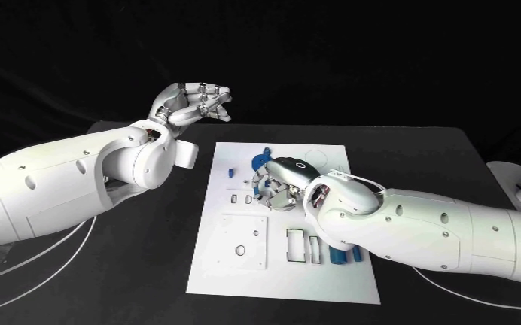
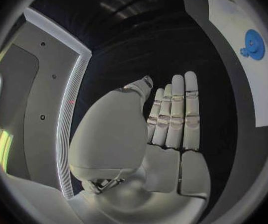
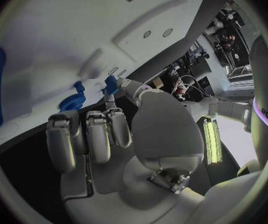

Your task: Assemble the parts on the task board

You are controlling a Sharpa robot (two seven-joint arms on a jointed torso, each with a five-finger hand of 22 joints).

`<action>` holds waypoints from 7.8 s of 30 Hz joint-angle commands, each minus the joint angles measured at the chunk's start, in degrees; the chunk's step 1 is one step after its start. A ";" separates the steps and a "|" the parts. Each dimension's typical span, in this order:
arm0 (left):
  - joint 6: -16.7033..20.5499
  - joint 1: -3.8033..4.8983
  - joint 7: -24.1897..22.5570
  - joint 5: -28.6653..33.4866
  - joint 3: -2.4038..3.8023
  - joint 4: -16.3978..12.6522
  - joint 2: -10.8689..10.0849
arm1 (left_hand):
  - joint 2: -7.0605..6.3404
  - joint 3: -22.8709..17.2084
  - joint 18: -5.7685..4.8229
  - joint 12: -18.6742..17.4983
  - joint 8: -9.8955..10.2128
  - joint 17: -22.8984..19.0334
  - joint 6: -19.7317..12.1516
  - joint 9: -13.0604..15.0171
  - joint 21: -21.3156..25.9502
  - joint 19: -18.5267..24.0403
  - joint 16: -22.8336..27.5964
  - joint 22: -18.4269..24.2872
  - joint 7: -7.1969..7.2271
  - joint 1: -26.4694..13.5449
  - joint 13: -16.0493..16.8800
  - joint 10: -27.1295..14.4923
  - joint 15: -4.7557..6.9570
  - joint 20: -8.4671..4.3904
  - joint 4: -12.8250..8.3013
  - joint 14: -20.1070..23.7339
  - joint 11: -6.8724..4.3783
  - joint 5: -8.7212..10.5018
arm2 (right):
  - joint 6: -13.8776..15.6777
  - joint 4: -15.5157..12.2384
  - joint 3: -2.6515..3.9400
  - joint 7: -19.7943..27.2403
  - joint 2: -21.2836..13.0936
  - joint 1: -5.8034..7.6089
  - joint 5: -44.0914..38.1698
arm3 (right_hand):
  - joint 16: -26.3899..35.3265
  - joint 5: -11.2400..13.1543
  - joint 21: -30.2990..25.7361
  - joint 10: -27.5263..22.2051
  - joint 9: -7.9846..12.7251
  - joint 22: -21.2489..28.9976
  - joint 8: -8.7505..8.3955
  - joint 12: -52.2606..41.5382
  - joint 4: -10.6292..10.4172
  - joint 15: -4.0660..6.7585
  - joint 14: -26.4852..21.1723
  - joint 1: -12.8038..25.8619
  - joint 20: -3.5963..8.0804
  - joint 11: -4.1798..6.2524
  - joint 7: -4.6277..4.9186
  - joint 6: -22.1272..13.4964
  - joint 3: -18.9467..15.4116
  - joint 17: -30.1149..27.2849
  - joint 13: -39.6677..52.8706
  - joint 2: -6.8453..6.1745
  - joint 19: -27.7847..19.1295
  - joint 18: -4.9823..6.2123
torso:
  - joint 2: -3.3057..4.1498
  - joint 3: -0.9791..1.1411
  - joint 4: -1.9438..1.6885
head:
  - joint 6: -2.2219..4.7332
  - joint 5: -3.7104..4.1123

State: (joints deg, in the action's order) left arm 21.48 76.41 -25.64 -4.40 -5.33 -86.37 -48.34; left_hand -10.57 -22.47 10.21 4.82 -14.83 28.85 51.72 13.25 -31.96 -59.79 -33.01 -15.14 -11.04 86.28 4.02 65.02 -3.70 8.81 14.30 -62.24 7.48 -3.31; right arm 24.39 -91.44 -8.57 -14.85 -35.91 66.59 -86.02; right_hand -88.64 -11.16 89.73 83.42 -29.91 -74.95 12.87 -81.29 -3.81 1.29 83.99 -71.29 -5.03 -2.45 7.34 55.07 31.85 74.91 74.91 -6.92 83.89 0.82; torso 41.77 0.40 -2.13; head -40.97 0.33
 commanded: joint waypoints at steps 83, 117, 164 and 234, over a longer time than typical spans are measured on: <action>-1.26 -0.03 -0.07 0.29 -0.17 0.56 -0.19 | 0.04 -0.33 0.08 -0.47 0.13 0.23 -0.25 0.18 -0.58 0.60 -0.23 -0.20 -0.01 0.02 0.04 0.45 0.07 -0.09 0.03 0.57 0.03 0.31 | 0.68 0.78 -0.20 -1.13 1.08 -1.43 -6.80 | 0.53 4.34 0.27 -2.65 -0.99 -15.05 -1.77 3.17 -4.44 -1.20 4.92 4.83 -0.93 -1.63 1.51 -5.48 -6.38 10.55 4.69 -5.85 6.11 -0.82 | -0.01 -0.01 0.11 | -1.34 0.13; -28.70 -0.03 49.69 -48.79 -0.29 3.92 5.88 | 6.78 12.49 -5.89 50.29 -13.88 57.40 1.78 15.41 -46.45 -20.79 -54.54 -51.83 6.04 -22.87 46.17 8.65 6.61 -6.13 2.57 -26.58 -6.79 0.25 | -0.02 -0.71 0.46 27.14 -21.63 9.41 45.34 | 3.17 -1.59 -4.39 -6.37 -1.23 -11.59 -0.35 7.67 -4.61 -1.21 3.57 -0.23 -0.96 -1.71 1.73 -5.33 -6.75 5.62 0.87 -3.61 3.06 0.52 | -3.58 0.04 1.34 | -1.50 -0.54; -40.48 0.31 56.59 -57.09 -3.93 11.44 18.02 | 10.25 15.68 -6.86 57.80 -16.53 61.08 1.05 21.18 -50.07 -22.45 -56.94 -57.90 6.68 -26.03 54.32 9.75 7.01 -6.35 2.55 -27.74 -7.32 0.29 | 5.25 5.75 0.18 30.95 -19.50 9.47 54.95 | 68.77 -2.61 -74.99 -25.96 0.92 44.08 3.26 59.61 -2.55 -6.15 -20.83 -0.62 -5.74 -5.87 5.30 -12.63 -2.13 -46.32 -56.88 -5.74 -25.40 9.56 | -3.65 0.51 1.41 | -4.42 -1.39; -33.14 0.29 55.41 -44.95 -2.97 9.10 15.68 | 1.53 -28.52 -7.08 56.39 -17.23 61.15 0.03 32.12 -51.25 -22.44 -56.99 -60.19 6.74 -19.93 53.62 9.86 7.27 -6.18 -12.57 -27.76 -7.66 -6.71 | 4.70 8.02 -0.02 30.52 -17.95 8.20 53.97 | 70.57 -4.84 -76.31 -25.59 1.59 46.07 3.73 59.72 -2.21 -6.28 -20.48 -0.37 -5.85 -5.95 5.40 -12.13 -2.15 -46.84 -59.19 -5.31 -24.79 9.54 | -3.71 0.62 1.24 | -5.04 -1.39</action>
State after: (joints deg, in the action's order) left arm -15.19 76.67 30.63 -51.36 -8.37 -76.78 -32.45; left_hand -9.06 -40.11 3.95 61.40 -31.81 74.91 51.83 45.21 -82.85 -82.00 -89.76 -74.94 -4.60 66.94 57.69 74.47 3.47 2.58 12.62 -83.95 -0.12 -9.81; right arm 29.60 -83.40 -8.59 15.24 -53.86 74.83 -31.41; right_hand -18.31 -15.76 13.61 57.74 -28.42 -28.93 16.38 -21.82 -6.16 -4.81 63.46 -71.63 -10.78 -8.29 11.15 42.48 29.82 28.15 15.77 -12.68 58.93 9.76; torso 38.08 0.98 -0.82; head -46.02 -1.09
